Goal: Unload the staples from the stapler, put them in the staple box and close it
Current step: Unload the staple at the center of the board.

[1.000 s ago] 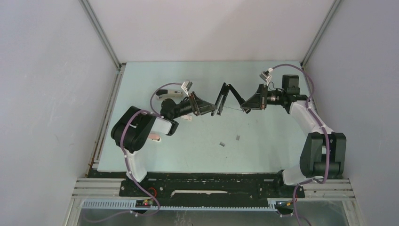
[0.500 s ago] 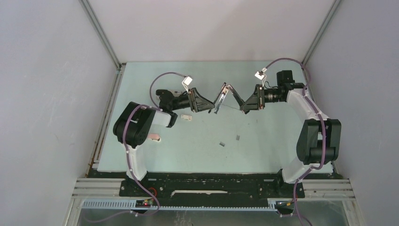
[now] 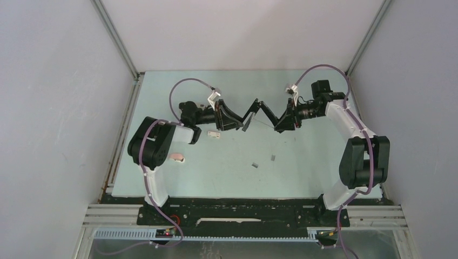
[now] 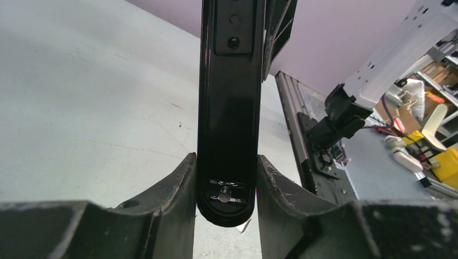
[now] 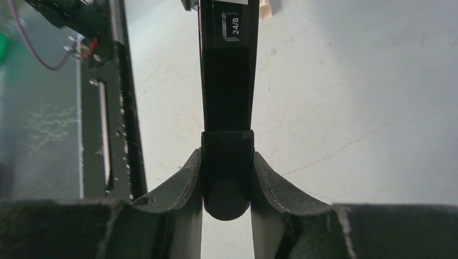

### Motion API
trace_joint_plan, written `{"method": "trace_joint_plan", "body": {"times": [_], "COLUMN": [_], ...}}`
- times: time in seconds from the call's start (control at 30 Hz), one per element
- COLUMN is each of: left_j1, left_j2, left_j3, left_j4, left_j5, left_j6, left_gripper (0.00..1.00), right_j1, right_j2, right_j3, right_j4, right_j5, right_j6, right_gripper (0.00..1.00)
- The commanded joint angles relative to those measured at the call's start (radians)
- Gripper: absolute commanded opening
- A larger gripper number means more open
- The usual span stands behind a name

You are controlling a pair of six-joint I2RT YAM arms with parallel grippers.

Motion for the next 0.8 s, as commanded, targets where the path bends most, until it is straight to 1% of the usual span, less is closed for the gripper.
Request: {"method": "trace_joint_plan", "body": {"times": [0.0,0.07,0.13,0.23,0.33,0.4,0.5,0.6,0.67,0.77], "left_j1": [0.001,-0.005,-0.013,-0.034,-0.045,-0.044,-0.045,-0.049,-0.06,-0.084], "left_j2": [-0.135,-0.179,-0.212,-0.248,-0.258,-0.253,-0.243,-0.246,-0.256,-0.287], "left_j3": [0.032,0.045,0.063,0.088,0.108,0.11,0.112,0.115,0.101,0.058], "left_j4": [-0.269,-0.495,-0.682,-0.893,-1.015,-1.041,-1.046,-0.996,-0.945,-0.882], "left_j5": [-0.049,-0.083,-0.129,-0.223,-0.3,-0.33,-0.336,-0.312,-0.296,-0.301], "left_j6": [0.315,0.488,0.637,0.829,0.926,0.944,0.927,0.845,0.771,0.694], "left_gripper": [0.0,0.0,0.0,0.0,0.0,0.0,0.0,0.0,0.0,0.0], "right_j1": [0.04,0.047,0.059,0.079,0.092,0.099,0.1,0.102,0.114,0.14], "right_j2": [0.007,0.01,0.012,0.006,0.005,0.01,0.019,0.018,0.008,-0.027], "right_j3": [0.057,0.077,0.088,0.094,0.092,0.093,0.093,0.093,0.085,0.05], "right_j4": [0.002,0.002,0.009,0.04,0.069,0.083,0.093,0.087,0.099,0.175], "right_j5": [0.127,0.142,0.164,0.213,0.245,0.257,0.243,0.185,0.149,0.188], "right_j6": [-0.162,-0.165,-0.164,-0.154,-0.137,-0.119,-0.079,-0.017,0.056,0.166], "right_gripper": [0.0,0.0,0.0,0.0,0.0,0.0,0.0,0.0,0.0,0.0]}}
